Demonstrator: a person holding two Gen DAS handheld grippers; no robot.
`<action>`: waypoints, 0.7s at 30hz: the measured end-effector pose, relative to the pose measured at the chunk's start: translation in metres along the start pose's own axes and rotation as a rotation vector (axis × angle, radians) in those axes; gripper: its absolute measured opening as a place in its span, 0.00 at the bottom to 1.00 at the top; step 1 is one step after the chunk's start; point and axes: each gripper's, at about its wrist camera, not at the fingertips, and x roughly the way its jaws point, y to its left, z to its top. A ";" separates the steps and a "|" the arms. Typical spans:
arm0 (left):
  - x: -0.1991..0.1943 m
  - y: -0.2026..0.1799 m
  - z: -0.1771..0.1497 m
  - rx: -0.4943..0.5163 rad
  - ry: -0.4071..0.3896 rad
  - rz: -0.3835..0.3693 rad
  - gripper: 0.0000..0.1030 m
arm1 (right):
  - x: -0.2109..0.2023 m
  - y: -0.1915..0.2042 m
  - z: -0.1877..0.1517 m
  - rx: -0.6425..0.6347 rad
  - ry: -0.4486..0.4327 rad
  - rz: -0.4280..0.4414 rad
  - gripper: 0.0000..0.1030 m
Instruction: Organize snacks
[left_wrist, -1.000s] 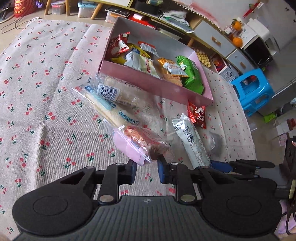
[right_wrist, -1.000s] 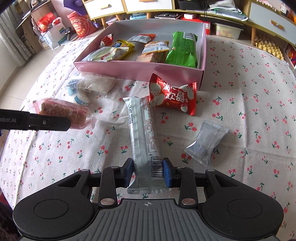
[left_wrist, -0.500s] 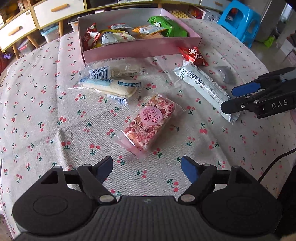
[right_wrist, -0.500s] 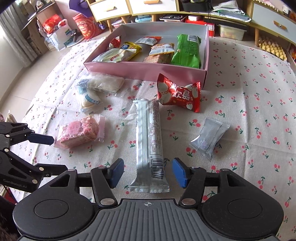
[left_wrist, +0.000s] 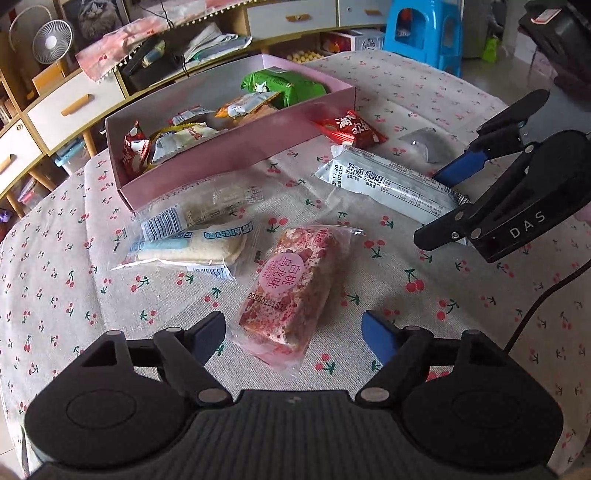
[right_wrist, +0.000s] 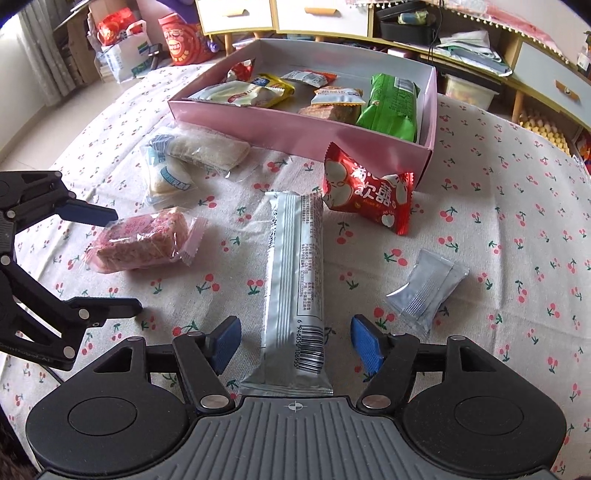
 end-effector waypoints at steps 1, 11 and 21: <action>0.000 0.000 0.000 -0.005 0.000 -0.001 0.75 | 0.002 0.002 0.000 -0.009 -0.007 -0.004 0.65; -0.001 0.000 0.002 -0.031 -0.003 -0.042 0.59 | 0.005 0.007 0.001 -0.045 -0.053 -0.019 0.65; 0.003 -0.003 0.004 -0.078 -0.021 -0.067 0.59 | 0.006 0.009 0.002 -0.047 -0.070 -0.030 0.64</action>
